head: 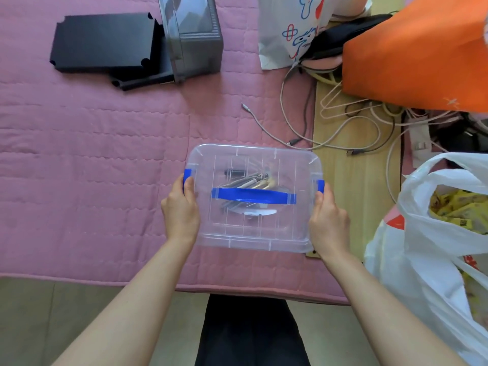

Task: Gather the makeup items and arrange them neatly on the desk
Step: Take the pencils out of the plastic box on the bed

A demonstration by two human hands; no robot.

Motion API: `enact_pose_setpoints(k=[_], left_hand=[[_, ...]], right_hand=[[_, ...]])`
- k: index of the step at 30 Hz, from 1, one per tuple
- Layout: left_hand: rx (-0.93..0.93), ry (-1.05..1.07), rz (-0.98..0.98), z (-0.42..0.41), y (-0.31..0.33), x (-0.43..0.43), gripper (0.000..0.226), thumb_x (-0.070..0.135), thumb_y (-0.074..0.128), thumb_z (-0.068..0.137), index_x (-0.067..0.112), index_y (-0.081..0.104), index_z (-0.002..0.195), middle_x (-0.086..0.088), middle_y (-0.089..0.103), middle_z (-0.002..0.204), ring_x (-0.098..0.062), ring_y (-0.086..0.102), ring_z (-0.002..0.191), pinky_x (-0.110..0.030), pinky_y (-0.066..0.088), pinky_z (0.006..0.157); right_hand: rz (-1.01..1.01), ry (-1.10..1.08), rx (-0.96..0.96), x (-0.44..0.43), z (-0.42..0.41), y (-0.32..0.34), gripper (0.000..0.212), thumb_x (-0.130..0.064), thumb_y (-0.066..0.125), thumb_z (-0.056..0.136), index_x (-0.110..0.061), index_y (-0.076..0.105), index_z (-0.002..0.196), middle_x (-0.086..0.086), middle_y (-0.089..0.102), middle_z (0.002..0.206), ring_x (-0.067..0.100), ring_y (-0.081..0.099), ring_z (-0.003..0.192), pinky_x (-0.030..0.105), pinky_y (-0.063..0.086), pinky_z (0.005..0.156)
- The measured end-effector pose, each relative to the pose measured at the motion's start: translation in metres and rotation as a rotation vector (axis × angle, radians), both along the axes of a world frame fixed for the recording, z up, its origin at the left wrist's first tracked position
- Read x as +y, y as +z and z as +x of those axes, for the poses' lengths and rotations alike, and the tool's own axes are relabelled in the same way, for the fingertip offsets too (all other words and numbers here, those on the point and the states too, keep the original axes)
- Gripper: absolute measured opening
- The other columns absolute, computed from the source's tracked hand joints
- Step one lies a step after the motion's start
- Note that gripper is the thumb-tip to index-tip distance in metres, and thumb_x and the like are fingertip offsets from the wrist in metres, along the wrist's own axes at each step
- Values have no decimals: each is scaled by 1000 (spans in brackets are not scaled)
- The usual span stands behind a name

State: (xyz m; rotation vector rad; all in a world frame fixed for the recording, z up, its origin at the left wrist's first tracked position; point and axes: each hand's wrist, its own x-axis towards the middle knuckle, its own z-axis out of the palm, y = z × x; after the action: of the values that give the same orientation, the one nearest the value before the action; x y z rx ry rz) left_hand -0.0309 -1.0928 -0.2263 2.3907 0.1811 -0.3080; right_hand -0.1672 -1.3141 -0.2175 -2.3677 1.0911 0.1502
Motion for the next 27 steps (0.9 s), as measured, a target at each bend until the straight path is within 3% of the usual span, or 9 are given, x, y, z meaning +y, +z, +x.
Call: enact_pose_setpoints(k=[3, 5, 9, 12, 14, 16, 19, 23, 27], left_hand=[[29, 16, 33, 4, 0, 4, 39, 28, 32, 104, 2, 61, 102, -22, 65, 92, -40, 51, 88, -35, 27, 72], [65, 22, 56, 8, 0, 11, 40, 28, 29, 104, 2, 57, 92, -24, 61, 85, -40, 49, 84, -38, 27, 71], [197, 81, -71, 15, -4, 19, 41, 33, 32, 102, 5, 46, 76, -6, 50, 72, -26, 42, 70, -39, 36, 65], [334, 236, -209, 17, -2, 23, 29, 25, 40, 98, 9, 52, 76, -2, 51, 73, -17, 42, 67, -30, 36, 59], [270, 213, -172, 16, 2, 27, 21, 21, 44, 96, 14, 64, 97, -2, 66, 95, -18, 55, 85, -31, 45, 74], [126, 123, -56, 14, 9, 29, 28, 18, 45, 97, 14, 60, 120, -1, 63, 119, -18, 55, 109, -34, 43, 96], [-153, -177, -19, 3, 23, 20, 35, 10, 49, 96, 9, 54, 131, -3, 53, 135, -20, 43, 130, -29, 30, 111], [-315, -619, 26, -14, 21, 0, 38, 15, 47, 95, 6, 54, 131, -7, 51, 140, -24, 36, 137, -29, 25, 116], [-324, -807, 97, -27, 11, -21, 41, 13, 59, 91, 7, 54, 131, -7, 46, 145, -26, 30, 141, -45, 32, 113]], right_hand=[[60, -78, -34, -2, -1, 2, 34, -21, 28, 103, -6, 49, 126, 8, 55, 70, 29, 41, 63, 35, 24, 60], [156, -186, -55, -5, -2, 2, 29, -20, 28, 103, -7, 52, 111, 4, 50, 67, 31, 42, 65, 36, 26, 61], [356, -321, -88, -14, -3, -5, 28, -19, 29, 103, -7, 51, 90, 2, 51, 72, 25, 46, 71, 35, 32, 62], [472, -413, -63, -19, -3, -6, 30, -16, 33, 101, -10, 60, 112, 5, 64, 103, 22, 57, 93, 32, 43, 76], [348, -373, -80, -17, -4, 5, 35, -11, 35, 99, -11, 55, 128, 3, 60, 122, 18, 55, 108, 26, 40, 88], [157, -208, -181, -7, -2, 22, 39, -2, 37, 96, -9, 53, 131, 3, 52, 134, 16, 48, 122, 21, 33, 99], [65, 67, -262, 15, 2, 35, 43, 5, 43, 91, -6, 53, 131, 6, 49, 140, 19, 39, 134, 23, 25, 111], [-40, 306, -208, 40, 9, 27, 41, -7, 47, 91, -6, 53, 131, 11, 48, 142, 30, 36, 138, 42, 29, 114], [-112, 384, -111, 54, 17, 20, 48, -16, 63, 89, -8, 50, 135, 13, 42, 147, 34, 31, 140, 52, 30, 112]])
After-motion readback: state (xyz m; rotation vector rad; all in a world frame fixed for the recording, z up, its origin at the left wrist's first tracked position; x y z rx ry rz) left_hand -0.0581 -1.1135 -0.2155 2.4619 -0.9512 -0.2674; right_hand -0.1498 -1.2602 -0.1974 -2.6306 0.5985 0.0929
